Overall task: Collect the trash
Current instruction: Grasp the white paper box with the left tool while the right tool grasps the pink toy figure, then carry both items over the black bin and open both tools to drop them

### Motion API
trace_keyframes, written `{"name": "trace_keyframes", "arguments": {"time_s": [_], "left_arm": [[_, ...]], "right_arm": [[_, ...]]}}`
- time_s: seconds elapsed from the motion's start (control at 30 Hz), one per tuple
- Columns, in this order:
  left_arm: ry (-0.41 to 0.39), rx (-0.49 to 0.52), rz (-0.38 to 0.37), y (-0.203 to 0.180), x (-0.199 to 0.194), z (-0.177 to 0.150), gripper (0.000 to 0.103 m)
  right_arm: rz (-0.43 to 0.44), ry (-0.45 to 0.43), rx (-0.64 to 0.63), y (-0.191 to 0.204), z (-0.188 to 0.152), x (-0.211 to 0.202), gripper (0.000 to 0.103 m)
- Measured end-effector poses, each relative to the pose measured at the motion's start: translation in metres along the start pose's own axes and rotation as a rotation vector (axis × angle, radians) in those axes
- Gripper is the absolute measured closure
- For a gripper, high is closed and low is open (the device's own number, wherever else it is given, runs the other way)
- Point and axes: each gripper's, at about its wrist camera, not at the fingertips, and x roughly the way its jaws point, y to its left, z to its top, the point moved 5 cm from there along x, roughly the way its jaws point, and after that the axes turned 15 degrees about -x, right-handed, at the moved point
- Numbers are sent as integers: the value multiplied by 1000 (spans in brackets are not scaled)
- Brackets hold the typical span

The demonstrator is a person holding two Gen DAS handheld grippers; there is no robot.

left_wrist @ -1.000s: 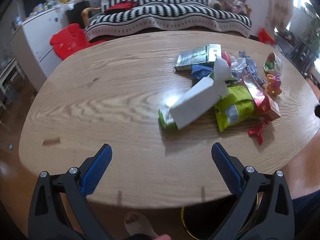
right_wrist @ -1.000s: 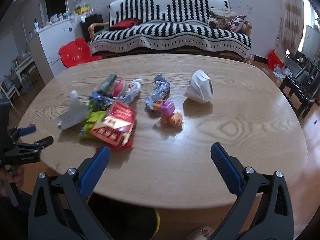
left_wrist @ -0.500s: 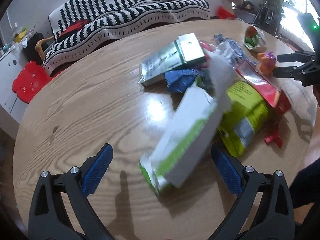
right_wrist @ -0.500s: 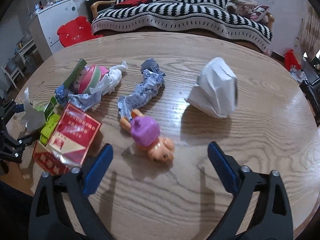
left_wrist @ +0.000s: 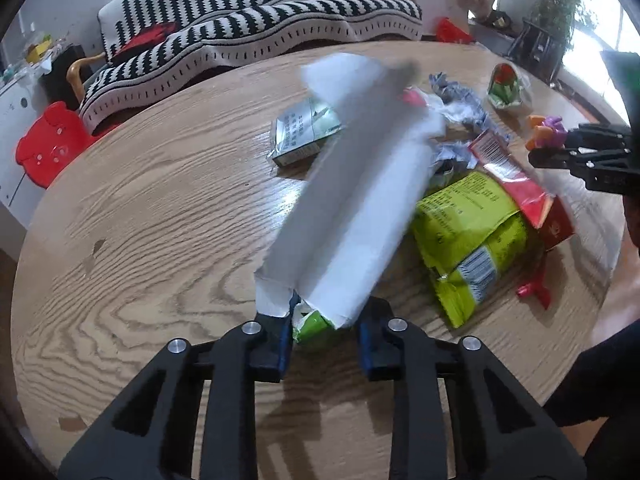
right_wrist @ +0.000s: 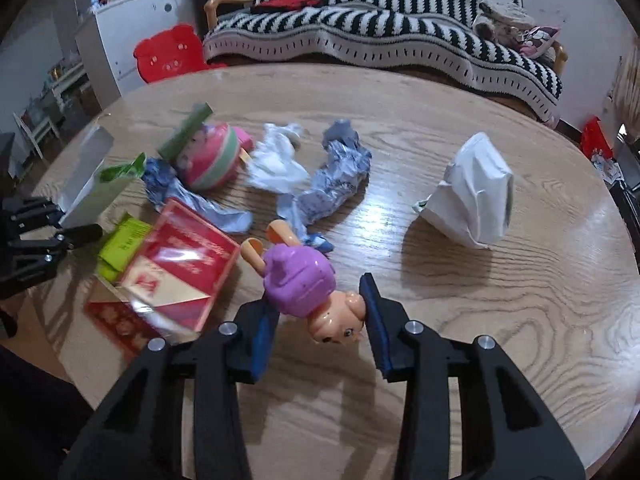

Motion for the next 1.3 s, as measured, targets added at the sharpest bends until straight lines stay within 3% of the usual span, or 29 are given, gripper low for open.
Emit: {"name": "trace_keyframes", "arguments": {"time_s": [0.2, 0.43, 0.67, 0.87, 1.03, 1.3], "left_arm": [[-38, -67, 36, 1, -42, -15, 80], [-17, -83, 15, -29, -94, -82, 80], [42, -84, -54, -55, -111, -154, 80], [186, -42, -91, -70, -83, -200, 80], [330, -78, -79, -64, -45, -224, 80], [486, -134, -88, -68, 3, -242, 79]], "right_arm": [[29, -58, 47, 17, -8, -44, 63], [77, -115, -10, 69, -30, -107, 63], [189, -43, -45, 124, -92, -132, 63], [230, 96, -48, 155, -141, -110, 63], [224, 193, -50, 163, -161, -82, 63], [202, 333, 37, 171, -182, -40, 63]]}}
